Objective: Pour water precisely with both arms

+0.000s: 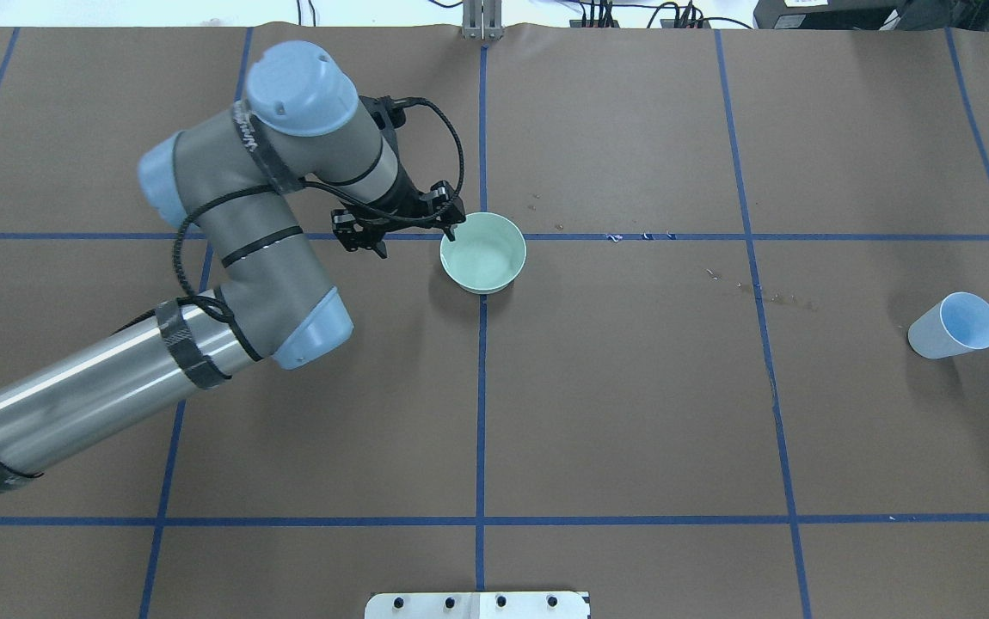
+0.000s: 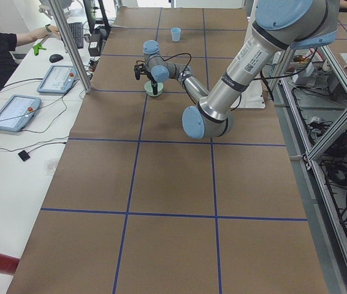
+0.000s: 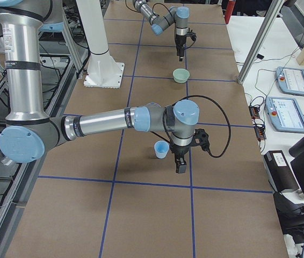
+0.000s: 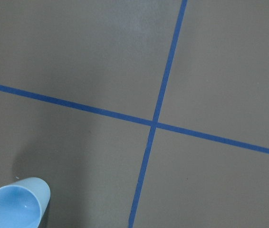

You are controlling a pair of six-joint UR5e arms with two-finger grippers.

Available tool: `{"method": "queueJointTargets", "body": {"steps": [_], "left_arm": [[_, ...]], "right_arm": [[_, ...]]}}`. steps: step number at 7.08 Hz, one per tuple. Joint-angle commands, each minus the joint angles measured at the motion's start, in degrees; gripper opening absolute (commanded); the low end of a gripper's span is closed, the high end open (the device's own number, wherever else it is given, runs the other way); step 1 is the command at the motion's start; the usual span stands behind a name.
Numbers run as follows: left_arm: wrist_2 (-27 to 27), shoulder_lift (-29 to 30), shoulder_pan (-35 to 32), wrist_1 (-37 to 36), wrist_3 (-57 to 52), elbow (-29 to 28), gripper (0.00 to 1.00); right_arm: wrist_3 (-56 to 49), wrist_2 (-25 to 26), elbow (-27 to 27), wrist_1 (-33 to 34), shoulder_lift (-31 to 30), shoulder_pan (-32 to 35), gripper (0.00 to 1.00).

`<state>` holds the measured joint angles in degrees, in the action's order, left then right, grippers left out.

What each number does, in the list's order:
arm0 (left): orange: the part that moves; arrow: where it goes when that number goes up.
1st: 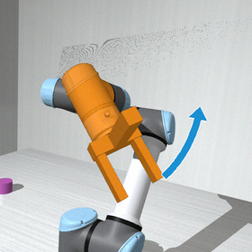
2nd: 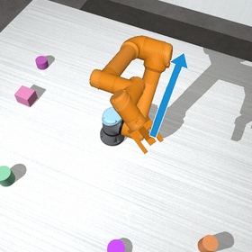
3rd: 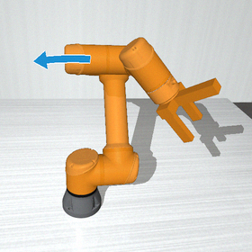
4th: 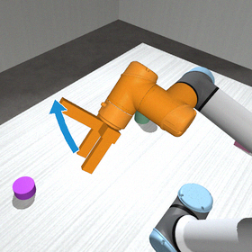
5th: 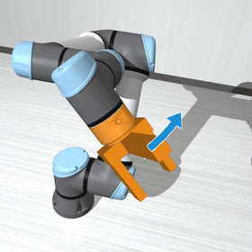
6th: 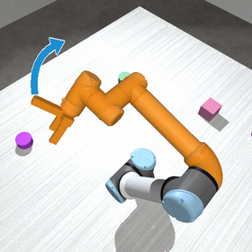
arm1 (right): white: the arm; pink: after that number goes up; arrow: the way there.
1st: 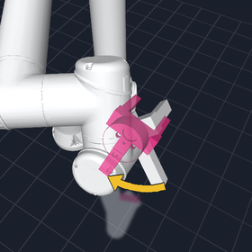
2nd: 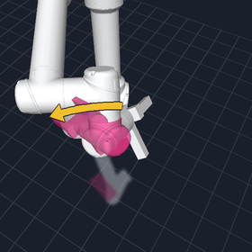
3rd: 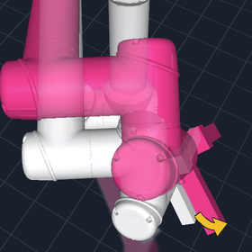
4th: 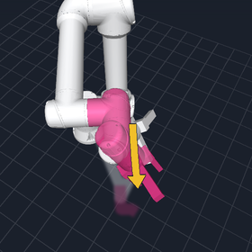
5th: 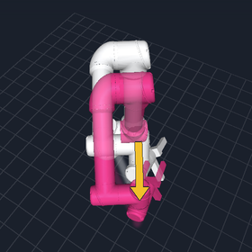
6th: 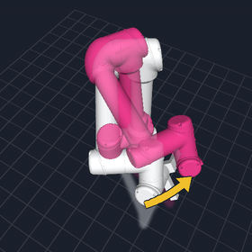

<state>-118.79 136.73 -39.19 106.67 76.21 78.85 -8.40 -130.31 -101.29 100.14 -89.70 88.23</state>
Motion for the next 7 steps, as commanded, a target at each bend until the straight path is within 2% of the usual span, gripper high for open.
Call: {"method": "queueJointTargets", "body": {"steps": [1, 2, 4, 5, 6, 7], "left_arm": [[2.15, 3.37, 1.66, 7.10, 0.69, -8.94, 1.00], [2.33, 3.55, 1.74, 8.88, 0.69, -11.15, 0.95], [2.86, 3.46, 2.27, 9.08, 0.78, -11.87, 0.64], [2.94, 3.37, 2.71, 8.99, 1.04, -11.70, 0.40], [2.86, 3.37, 2.71, 8.90, 1.83, -11.70, 0.09], [2.94, 3.37, 2.63, 8.90, 1.75, -11.52, 0.00]], "right_arm": [[-0.04, -0.56, 0.04, -0.30, -0.74, -0.07, 1.00], [-0.04, -0.56, 0.30, -0.21, -0.48, -0.07, 1.00], [-0.13, -0.56, 0.39, -0.30, -0.04, -0.07, 1.00], [-0.13, -0.56, 0.30, -0.30, -0.04, -0.07, 1.00], [-0.13, -0.56, 0.30, -0.30, -0.04, -0.07, 1.00], [-0.13, -0.64, 0.04, -0.30, -0.04, -0.07, 1.00]]}}
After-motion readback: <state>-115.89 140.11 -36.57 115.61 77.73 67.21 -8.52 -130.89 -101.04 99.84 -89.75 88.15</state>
